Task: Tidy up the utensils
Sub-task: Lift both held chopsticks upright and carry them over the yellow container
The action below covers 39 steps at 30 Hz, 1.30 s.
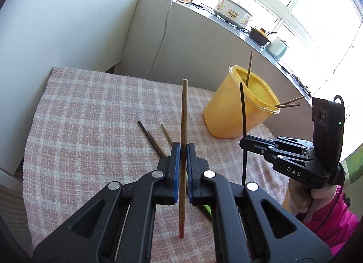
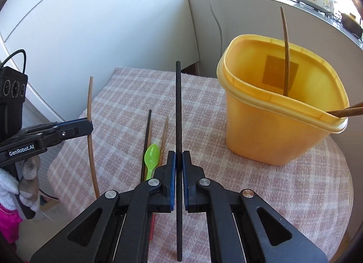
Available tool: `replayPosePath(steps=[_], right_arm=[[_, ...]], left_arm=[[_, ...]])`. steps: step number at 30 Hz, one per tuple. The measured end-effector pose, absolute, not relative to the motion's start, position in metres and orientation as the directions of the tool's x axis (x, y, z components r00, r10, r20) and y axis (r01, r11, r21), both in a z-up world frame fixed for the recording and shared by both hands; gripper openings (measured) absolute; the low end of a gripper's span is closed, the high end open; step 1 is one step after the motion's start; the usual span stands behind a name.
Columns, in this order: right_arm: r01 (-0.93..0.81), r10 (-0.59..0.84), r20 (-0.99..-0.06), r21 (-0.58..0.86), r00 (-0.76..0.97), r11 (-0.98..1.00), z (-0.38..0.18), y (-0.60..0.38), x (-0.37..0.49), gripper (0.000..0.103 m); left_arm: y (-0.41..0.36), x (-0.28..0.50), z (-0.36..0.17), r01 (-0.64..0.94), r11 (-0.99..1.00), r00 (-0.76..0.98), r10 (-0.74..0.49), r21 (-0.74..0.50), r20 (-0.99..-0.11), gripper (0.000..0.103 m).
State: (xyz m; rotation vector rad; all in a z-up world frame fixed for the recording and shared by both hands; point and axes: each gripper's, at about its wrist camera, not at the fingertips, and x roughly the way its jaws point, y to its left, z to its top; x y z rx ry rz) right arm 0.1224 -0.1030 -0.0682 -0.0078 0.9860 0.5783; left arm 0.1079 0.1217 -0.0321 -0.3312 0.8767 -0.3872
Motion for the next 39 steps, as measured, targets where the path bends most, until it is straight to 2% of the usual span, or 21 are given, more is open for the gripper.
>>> replayPosePath(steps=[19,39], right_arm=[[-0.47,0.456,-0.652,0.169,0.606,0.866,-0.005,-0.133,0.094,0.004],[-0.424,0.484,-0.519,0.238,0.705,0.874,0.043,-0.175,0.099,0.004]], left_arm=[[0.08,0.089,0.021,0.305,0.867,0.672,-0.489,-0.395,-0.556,0.003],[0.06,0.101,0.073,0.371,0.859,0.754,-0.5,-0.353,-0.426,0.003]])
